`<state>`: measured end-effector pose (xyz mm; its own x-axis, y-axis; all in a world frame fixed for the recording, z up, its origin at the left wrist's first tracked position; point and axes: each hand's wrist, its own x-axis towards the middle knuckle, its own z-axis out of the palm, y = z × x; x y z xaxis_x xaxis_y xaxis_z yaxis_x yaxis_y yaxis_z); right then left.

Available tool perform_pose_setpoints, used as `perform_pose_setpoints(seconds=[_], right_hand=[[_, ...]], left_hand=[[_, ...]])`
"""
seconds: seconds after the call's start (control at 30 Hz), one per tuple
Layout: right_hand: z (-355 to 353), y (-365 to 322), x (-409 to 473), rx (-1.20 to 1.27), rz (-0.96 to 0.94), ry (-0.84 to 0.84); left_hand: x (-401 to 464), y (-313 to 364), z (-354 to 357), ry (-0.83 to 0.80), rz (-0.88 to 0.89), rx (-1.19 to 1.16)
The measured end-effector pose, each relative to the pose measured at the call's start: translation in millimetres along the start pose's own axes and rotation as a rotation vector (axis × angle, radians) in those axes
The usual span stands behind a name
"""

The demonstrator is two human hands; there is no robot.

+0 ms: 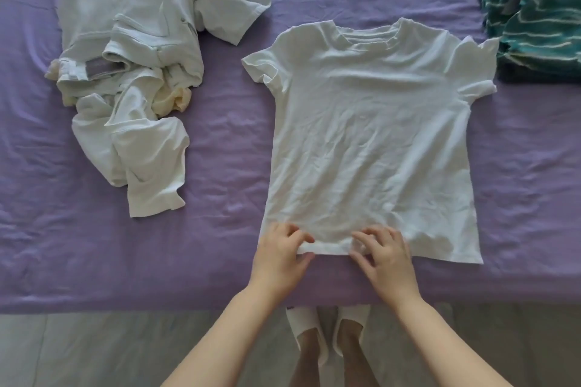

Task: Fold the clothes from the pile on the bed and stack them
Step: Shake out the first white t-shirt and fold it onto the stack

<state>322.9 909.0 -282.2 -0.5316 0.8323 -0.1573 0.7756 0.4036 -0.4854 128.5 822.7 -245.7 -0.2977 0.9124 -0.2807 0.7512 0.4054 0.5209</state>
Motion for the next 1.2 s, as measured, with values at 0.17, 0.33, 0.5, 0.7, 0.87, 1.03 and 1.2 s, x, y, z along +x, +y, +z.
perform_pose_setpoints(seconds=[0.17, 0.33, 0.5, 0.7, 0.87, 1.03, 1.2], right_hand=[[-18.2, 28.9, -10.8, -0.149, 0.011, 0.071], [-34.8, 59.5, -16.8, -0.169, 0.163, 0.121], [-41.9, 70.3, -10.1, -0.265, 0.109, 0.134], [-61.0, 87.3, 2.2, -0.39, -0.045, 0.115], [-85.3, 107.0, 4.2, -0.407, -0.1, 0.089], [-85.4, 114.6, -1.1, -0.211, 0.0, -0.093], [-86.8, 119.9, 22.9, 0.069, 0.272, 0.056]], left_hand=[[34.8, 65.7, 45.5, -0.257, 0.21, 0.033], [47.8, 82.1, 69.3, -0.341, 0.267, 0.254], [55.5, 98.2, 78.6, -0.343, 0.326, 0.379], [67.8, 136.0, 98.1, -0.321, 0.371, 0.398], [73.2, 157.6, 106.6, -0.302, 0.369, 0.438], [81.4, 169.2, 107.1, -0.438, 0.291, 0.397], [89.7, 161.4, 99.4, -0.557, 0.211, 0.216]])
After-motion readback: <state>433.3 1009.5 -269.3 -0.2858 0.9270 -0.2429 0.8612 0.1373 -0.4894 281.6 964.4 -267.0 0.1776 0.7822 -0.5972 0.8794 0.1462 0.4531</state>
